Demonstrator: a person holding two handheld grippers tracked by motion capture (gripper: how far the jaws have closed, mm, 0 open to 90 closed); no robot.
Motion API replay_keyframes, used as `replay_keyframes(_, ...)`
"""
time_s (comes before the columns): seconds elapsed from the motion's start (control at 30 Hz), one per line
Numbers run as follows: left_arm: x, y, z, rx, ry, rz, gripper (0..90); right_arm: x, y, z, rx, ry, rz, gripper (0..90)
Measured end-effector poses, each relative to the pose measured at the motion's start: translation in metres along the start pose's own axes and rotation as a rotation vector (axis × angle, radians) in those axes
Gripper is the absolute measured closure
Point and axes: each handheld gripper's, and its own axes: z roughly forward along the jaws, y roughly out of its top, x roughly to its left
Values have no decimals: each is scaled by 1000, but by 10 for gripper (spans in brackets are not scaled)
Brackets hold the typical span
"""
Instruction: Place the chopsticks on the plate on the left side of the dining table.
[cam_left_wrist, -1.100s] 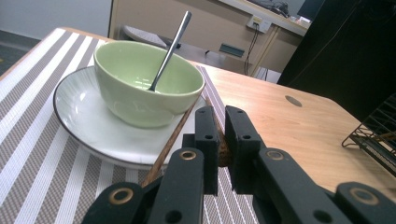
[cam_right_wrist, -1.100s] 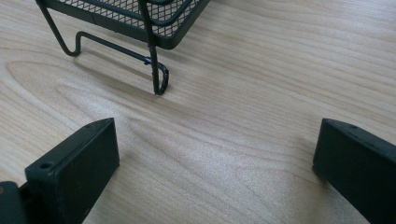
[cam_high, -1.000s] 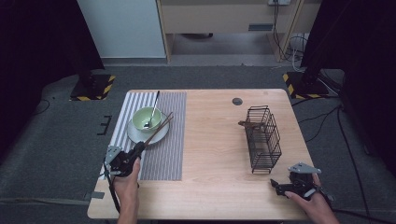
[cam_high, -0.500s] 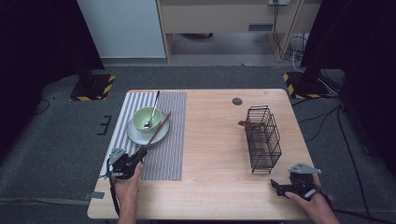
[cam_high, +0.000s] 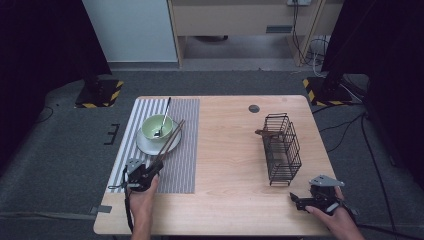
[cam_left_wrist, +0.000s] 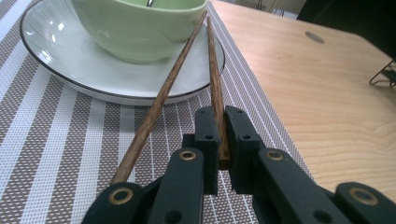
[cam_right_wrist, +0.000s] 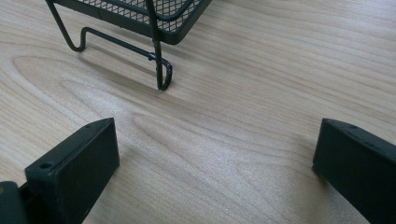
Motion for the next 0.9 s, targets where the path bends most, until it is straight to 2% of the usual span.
replay_keyframes(0.47, 1, -4, 3, 31, 7, 6, 839, 0, -1, -1, -1, 1, -2, 4)
replay_keyframes(0.83, 5, -7, 6, 55, -25, -37, 839, 1, -1, -1, -2, 4, 0, 4)
replay_keyframes(0.9, 6, -8, 6, 53, -35, -60, 839, 1, -1, -1, -2, 4, 0, 4)
